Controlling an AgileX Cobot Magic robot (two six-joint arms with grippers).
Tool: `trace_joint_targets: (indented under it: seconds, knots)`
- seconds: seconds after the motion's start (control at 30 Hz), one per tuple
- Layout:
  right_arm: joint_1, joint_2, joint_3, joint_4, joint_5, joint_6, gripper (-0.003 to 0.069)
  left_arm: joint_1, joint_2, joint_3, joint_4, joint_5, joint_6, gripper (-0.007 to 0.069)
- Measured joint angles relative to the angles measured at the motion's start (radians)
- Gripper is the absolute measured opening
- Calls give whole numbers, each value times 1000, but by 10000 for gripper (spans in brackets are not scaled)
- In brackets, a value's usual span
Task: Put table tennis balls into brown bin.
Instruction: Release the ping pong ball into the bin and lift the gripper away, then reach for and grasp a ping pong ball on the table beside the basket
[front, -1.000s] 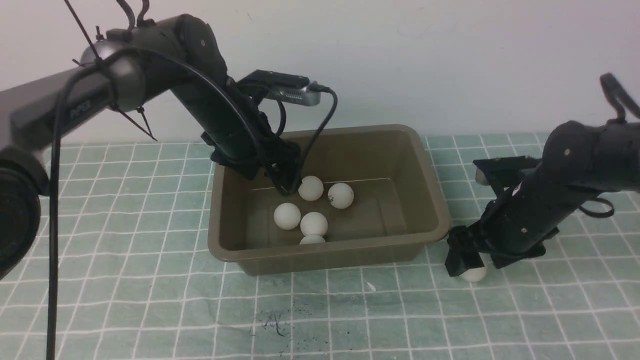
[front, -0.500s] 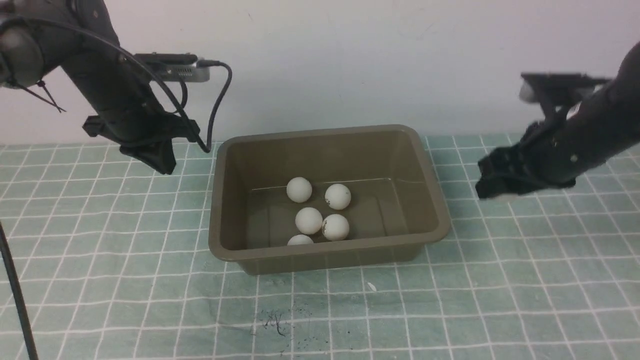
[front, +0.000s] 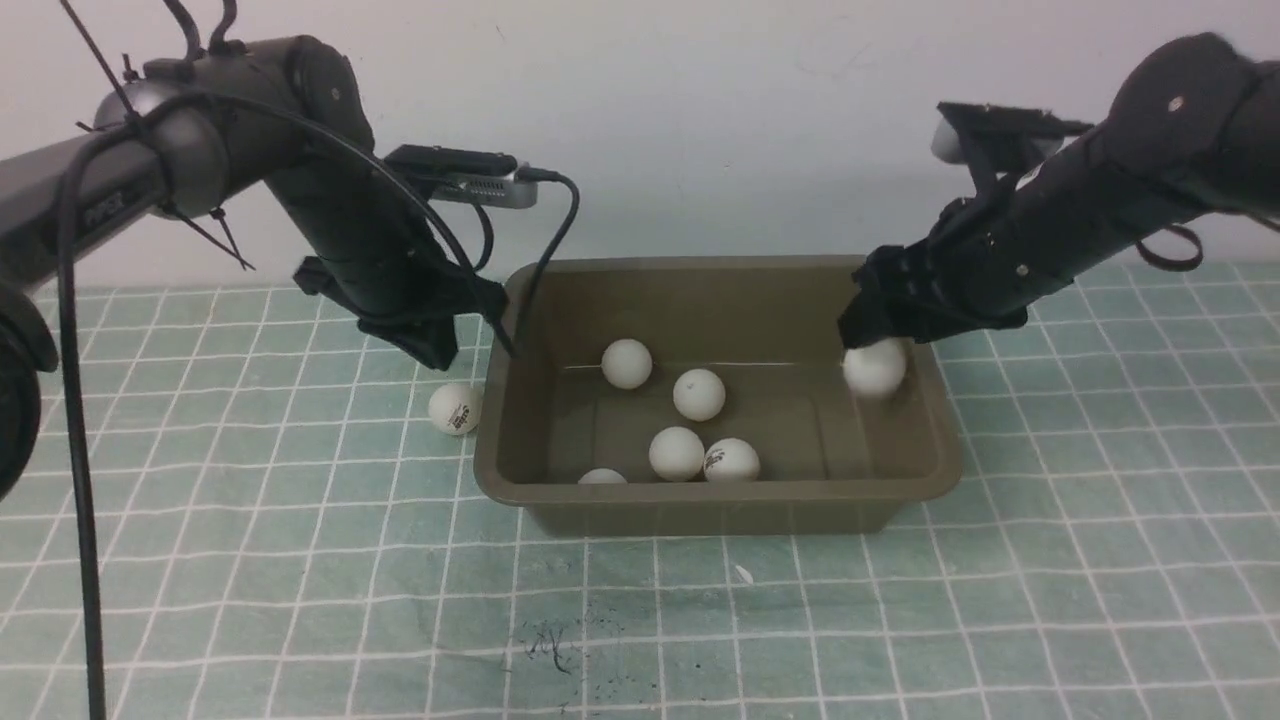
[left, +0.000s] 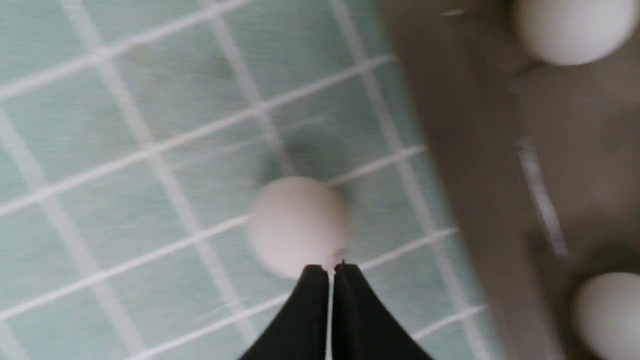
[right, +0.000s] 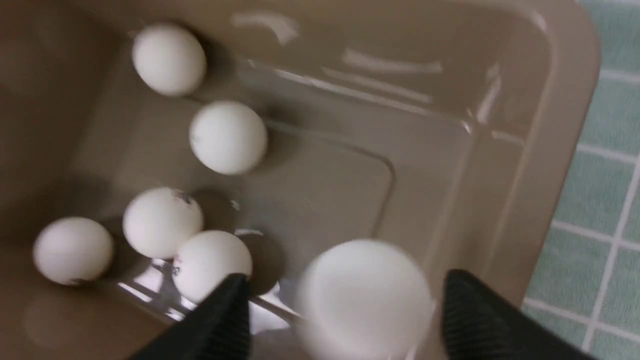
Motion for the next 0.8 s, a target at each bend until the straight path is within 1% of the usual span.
trace_joint_targets:
  seconds: [0.1, 0.13, 0.17, 0.2, 0.23, 0.27, 0.3, 0.33, 0.4, 0.43, 0.47, 0.5, 0.57, 0.67, 0.8]
  knots:
    - [0, 2, -31, -6, 56, 21, 603, 9, 13, 0, 15, -26, 35, 39]
    - [0, -1, -55, -14, 105, 25, 634, 10, 28, 0, 4, -48, 45, 83]
    - [0, -4, -68, -21, 121, 27, 640, 10, 36, 0, -8, -65, 48, 106]
    - [0, -15, -98, -41, 173, 30, 650, 10, 52, 0, -27, -85, 52, 150]
    - [0, -33, -127, -57, 227, 39, 650, 10, 76, 0, -47, -108, 61, 221]
    - [0, -37, -132, -59, 227, 40, 650, 10, 76, 0, -50, -112, 61, 221]
    - [-1, -68, -162, -67, 269, 49, 639, 10, 105, 0, -64, -131, 69, 306]
    - [-1, -103, -183, -69, 291, 54, 621, 10, 123, 0, -66, -138, 70, 356]
    - [-1, -156, -203, -71, 301, 55, 584, 10, 152, 0, -69, -141, 72, 424]
    - [-1, -191, -212, -73, 301, 56, 563, 14, 158, -2, -82, -135, 64, 439]
    - [-1, -227, -218, -83, 296, 57, 541, 15, 158, -3, -77, -133, 58, 435]
    - [-1, -260, -221, -96, 291, 57, 524, 15, 158, -3, -72, -130, 49, 414]
    - [-1, -313, -224, -127, 277, 57, 492, 14, 157, -3, -54, -121, 19, 309]
    - [-1, -370, -225, -194, 268, 72, 455, 11, 140, -2, -2, -114, 3, 314]
    - [-1, -404, -225, -264, 271, 104, 437, 11, 80, 0, 71, -80, -4, 314]
